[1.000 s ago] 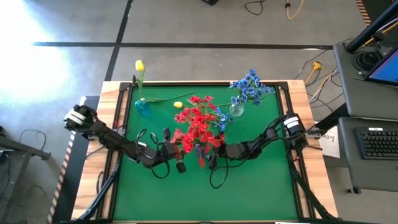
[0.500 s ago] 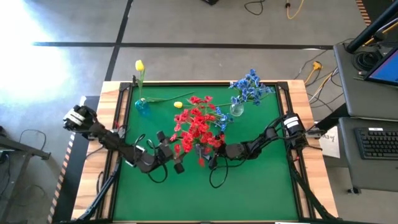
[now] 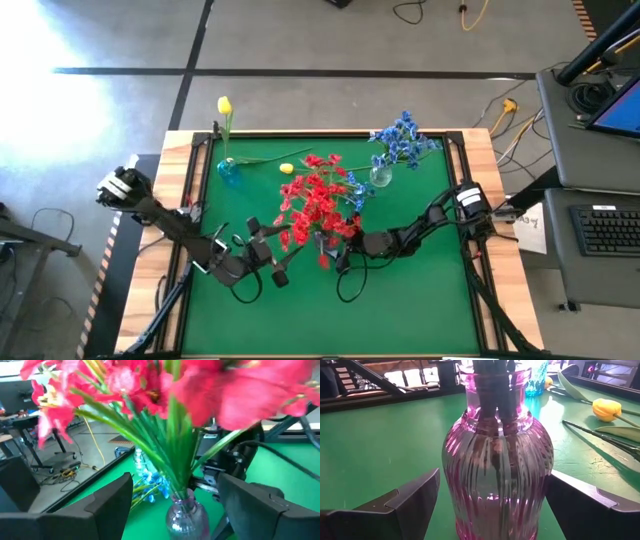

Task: Sort flowers into vase by color
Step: Put the blue flowers into the transparent vase

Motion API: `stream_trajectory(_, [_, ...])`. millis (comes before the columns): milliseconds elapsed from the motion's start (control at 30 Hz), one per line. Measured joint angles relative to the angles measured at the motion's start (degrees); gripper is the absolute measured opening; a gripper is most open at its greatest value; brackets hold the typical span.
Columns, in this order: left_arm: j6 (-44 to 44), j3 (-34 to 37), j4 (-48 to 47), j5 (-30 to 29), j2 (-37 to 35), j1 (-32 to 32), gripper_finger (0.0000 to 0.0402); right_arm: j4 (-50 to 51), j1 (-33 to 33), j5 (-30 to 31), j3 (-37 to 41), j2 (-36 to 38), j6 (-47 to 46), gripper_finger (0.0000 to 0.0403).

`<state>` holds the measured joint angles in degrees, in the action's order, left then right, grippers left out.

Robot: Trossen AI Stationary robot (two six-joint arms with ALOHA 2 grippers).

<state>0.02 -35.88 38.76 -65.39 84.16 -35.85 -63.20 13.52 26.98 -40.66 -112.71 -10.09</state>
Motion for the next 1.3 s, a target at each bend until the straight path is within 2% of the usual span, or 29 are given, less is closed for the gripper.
stream_trajectory(233, [-3.57,0.0,-7.43,0.05,-3.5,-0.22,0.0274,-0.11,0.0,0.02,-0.02,0.68,-0.38,0.0338])
stream_trajectory(833, [-4.22,0.02,-9.35,0.34,-3.95,-0.73,0.0274,5.01,-0.01,0.1,-0.07,2.3,0.76,0.0338])
stream_trajectory(1067, [-4.63,0.02,-9.89,0.35,-4.04,-0.73,0.0274,13.66,-0.04,0.09,-0.07,7.89,1.03,0.0338])
stream_trajectory(1300, [-5.22,0.02,-10.24,0.4,-5.3,-2.23,0.0274,28.46,0.38,0.02,-0.07,16.45,0.04,0.0338])
